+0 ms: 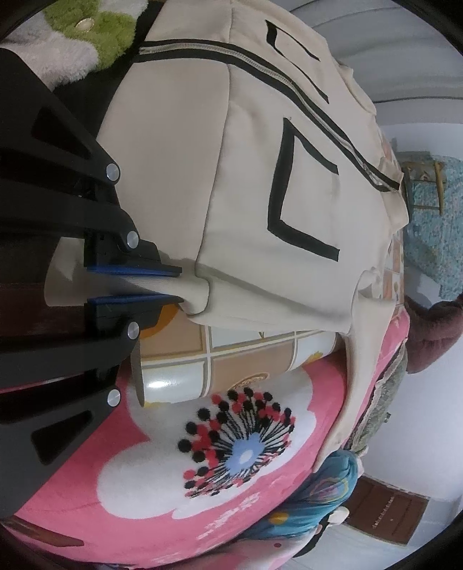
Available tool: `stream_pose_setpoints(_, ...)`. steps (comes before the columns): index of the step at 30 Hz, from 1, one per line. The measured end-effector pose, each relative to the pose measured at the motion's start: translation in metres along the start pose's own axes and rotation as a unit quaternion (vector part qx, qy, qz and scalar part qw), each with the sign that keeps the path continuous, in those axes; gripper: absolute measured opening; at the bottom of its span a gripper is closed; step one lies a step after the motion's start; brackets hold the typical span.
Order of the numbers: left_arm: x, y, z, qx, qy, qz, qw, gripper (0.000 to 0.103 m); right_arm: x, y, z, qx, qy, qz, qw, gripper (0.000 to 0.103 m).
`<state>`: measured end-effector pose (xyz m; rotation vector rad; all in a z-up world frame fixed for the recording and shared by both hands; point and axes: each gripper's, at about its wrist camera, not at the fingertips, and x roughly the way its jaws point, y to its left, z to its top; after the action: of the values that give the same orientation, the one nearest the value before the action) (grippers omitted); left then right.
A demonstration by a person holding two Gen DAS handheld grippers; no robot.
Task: Fold large clothes
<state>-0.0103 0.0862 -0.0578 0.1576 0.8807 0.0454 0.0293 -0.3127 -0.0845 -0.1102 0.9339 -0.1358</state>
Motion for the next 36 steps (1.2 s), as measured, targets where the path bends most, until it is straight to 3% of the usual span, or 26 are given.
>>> stream_pose_setpoints(36,0.008,-0.009,-0.004,0.006,0.031,0.019,0.9993,0.006,-0.002,0.0,-0.008,0.0,-0.004,0.003,1.0,0.01)
